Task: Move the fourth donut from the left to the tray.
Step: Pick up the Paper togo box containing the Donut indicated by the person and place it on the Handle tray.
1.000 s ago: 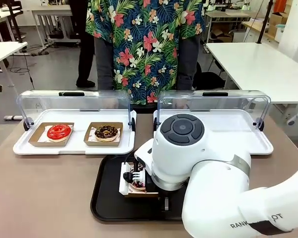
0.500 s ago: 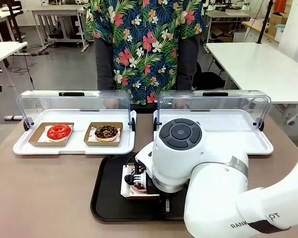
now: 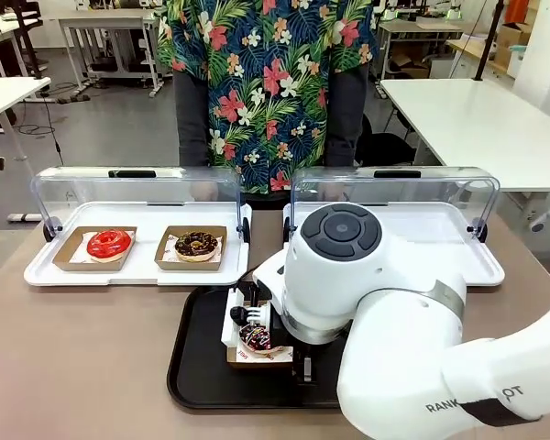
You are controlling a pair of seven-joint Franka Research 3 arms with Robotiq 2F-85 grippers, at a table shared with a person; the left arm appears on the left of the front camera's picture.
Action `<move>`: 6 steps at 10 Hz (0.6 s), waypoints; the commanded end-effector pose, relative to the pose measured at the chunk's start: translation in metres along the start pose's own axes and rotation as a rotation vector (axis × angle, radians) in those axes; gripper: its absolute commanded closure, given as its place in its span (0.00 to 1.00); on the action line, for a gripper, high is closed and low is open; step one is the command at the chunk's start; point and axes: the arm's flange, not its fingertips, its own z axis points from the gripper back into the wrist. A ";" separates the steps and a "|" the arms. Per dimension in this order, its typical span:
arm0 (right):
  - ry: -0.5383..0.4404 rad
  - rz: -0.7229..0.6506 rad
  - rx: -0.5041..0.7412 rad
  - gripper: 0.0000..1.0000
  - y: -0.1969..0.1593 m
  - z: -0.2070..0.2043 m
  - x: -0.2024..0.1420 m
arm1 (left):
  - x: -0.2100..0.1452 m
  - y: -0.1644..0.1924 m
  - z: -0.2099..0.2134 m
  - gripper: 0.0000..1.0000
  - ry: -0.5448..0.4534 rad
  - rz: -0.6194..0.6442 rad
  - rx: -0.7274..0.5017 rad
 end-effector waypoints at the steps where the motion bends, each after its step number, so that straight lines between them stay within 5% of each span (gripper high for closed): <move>1: -0.037 -0.008 0.006 0.00 0.022 0.041 -0.061 | 0.000 -0.001 0.000 0.00 0.008 -0.002 0.000; 6: -0.072 0.027 0.075 0.00 0.012 0.064 -0.069 | 0.000 -0.001 0.000 0.00 0.008 -0.002 0.000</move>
